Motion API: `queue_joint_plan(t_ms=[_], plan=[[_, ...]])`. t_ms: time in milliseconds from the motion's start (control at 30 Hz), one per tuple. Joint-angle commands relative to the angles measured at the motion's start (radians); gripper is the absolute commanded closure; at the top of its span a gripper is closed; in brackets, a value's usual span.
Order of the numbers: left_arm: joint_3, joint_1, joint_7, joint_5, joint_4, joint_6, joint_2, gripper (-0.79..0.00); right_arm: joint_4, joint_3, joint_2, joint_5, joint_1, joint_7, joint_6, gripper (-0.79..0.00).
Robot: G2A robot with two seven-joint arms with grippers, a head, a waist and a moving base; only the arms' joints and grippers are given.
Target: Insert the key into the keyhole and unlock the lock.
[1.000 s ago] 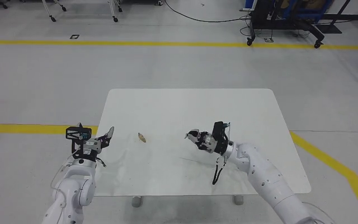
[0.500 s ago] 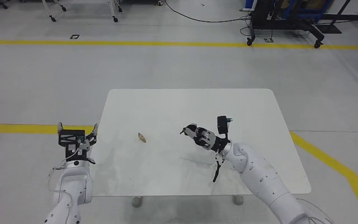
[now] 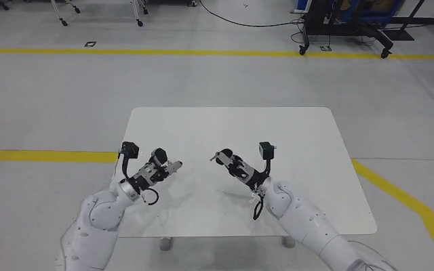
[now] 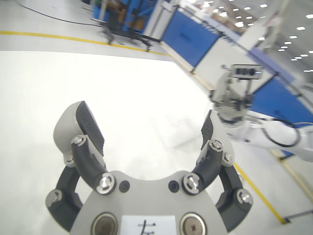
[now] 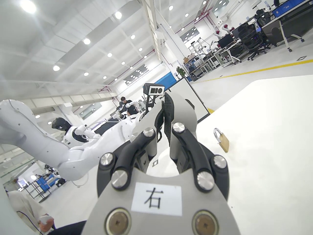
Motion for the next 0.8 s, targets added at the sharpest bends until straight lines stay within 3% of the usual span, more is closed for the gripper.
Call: queue_joint_plan(t_ms=[0,133,300,333,400,533,767], plan=[[0.029,-0.044,-0.073,-0.159,0.040,-0.086,0.002,-0.785,-0.004,-0.005,0.004,0.054,0.002,0.017,0.000,0.000],[0.109,-0.102,-0.188,-0.398,0.109,-0.159,0.003,-0.785,-0.034,-0.016,0.013,0.144,0.000,0.071,0.000,0.000],[0.198,-0.198,-0.395,-0.669,0.206,-0.128,0.006,-0.785,-0.040,-0.029,0.017,0.210,0.012,0.140,0.000,0.000],[0.210,-0.210,-0.415,-0.701,0.223,-0.133,0.005,-0.742,-0.036,-0.033,0.016,0.221,0.016,0.151,0.000,0.000],[0.230,-0.233,-0.445,-0.740,0.253,-0.147,0.004,-0.563,-0.024,-0.044,0.011,0.243,0.025,0.172,0.000,0.000],[0.266,-0.261,-0.437,-0.701,0.261,-0.156,0.004,-0.388,0.003,-0.069,-0.002,0.282,0.045,0.217,0.000,0.000],[0.291,-0.270,-0.403,-0.622,0.251,-0.189,0.012,-0.342,0.047,-0.095,-0.027,0.324,0.076,0.269,0.000,0.000]])
